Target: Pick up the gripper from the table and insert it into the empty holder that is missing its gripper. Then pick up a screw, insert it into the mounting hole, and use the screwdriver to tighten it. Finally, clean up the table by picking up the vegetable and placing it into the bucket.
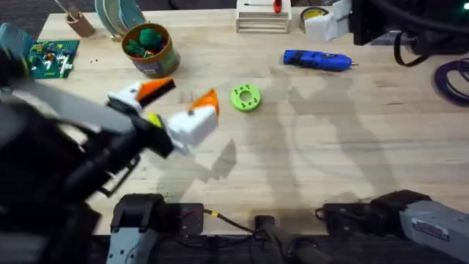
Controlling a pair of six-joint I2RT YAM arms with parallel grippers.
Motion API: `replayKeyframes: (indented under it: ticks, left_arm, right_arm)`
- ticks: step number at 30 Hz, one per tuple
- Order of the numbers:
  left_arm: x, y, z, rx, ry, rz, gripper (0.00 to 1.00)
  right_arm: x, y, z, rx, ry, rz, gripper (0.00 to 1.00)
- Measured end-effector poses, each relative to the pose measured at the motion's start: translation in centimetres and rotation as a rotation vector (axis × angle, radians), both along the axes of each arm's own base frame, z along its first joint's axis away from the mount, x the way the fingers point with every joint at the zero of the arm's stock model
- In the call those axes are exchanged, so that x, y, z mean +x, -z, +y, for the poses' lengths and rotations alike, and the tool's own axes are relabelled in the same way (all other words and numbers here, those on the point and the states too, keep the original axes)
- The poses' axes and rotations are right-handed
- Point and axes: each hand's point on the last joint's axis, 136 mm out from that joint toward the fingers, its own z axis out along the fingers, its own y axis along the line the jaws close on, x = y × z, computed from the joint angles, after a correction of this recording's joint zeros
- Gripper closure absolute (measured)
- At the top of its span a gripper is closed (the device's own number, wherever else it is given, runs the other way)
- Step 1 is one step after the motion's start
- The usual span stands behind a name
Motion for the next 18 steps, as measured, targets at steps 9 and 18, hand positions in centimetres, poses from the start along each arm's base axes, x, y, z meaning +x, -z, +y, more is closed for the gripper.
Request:
replayKeyframes:
  ticks: [9,18]
  left_arm:
    - [2.6,-1.0,4.4,0.155,-0.24,0.413,0.008]
    - [5.7,-0.4,6.6,0.241,-0.338,0.534,0.007]
  right_arm:
    - [0.0,0.0,0.0,0.0,0.0,0.0,0.034]
    - [0.0,0.0,0.0,0.0,0.0,0.0,0.033]
